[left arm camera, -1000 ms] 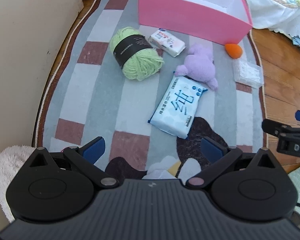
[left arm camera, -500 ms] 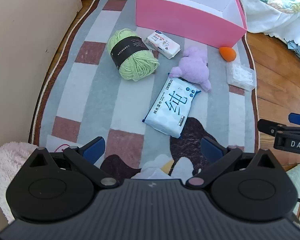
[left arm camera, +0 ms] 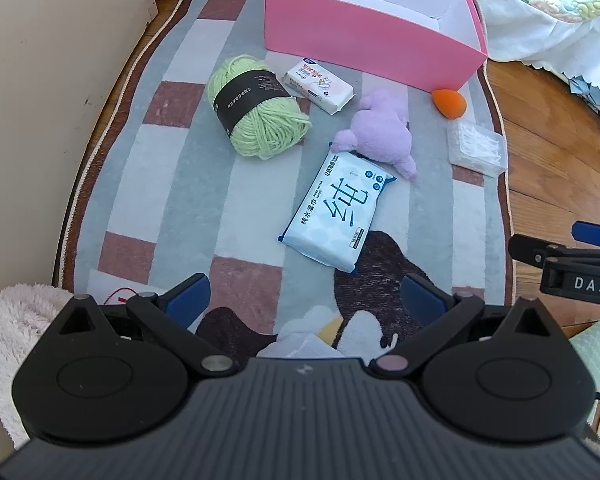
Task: Organize objects
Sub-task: 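Move the left tool toward the white wet-wipes pack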
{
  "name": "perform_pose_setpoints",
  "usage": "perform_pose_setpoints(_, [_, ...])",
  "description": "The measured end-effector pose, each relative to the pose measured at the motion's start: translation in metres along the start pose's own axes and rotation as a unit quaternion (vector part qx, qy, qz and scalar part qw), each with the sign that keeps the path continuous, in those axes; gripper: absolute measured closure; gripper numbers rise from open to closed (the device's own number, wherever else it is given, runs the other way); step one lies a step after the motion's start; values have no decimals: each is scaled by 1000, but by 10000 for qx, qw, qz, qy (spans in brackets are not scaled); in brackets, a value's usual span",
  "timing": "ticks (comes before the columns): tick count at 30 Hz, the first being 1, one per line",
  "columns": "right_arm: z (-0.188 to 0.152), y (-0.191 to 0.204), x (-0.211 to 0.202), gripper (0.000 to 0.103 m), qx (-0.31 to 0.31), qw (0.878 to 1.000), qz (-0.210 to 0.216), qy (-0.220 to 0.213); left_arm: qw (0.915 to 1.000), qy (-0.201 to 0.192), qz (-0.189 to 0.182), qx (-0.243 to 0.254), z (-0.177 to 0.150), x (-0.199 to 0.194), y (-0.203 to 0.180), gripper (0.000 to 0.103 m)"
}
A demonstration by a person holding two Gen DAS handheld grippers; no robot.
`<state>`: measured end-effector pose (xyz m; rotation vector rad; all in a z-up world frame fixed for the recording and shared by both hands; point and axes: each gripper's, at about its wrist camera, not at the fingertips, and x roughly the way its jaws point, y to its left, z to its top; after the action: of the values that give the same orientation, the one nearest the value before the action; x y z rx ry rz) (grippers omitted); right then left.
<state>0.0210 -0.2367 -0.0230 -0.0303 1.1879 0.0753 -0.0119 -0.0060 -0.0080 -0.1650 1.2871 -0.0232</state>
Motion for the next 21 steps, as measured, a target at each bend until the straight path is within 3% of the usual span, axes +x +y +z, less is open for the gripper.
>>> perform_pose_setpoints(8, [1, -1, -12, 4, -148, 9997, 142, -110, 9999, 13, -146, -28, -2, -5, 1, 1])
perform_pose_setpoints(12, [2, 0, -25, 4, -477, 9975, 374, -363, 9994, 52, -335, -70, -2, -7, 3, 4])
perform_pose_setpoints(15, [-1, 4, -37, 4, -982, 9892, 660, -870, 9977, 63, -652, -170, -2, -10, 5, 6])
perform_pose_setpoints(18, [-3, 4, -43, 4, -1353, 9759, 978, -1404, 9977, -1, -644, -222, 0, -12, 5, 6])
perform_pose_setpoints(21, [5, 3, -42, 4, -1618, 9668, 1358, -1438, 9968, 2, -711, -378, 2, -10, 8, 6])
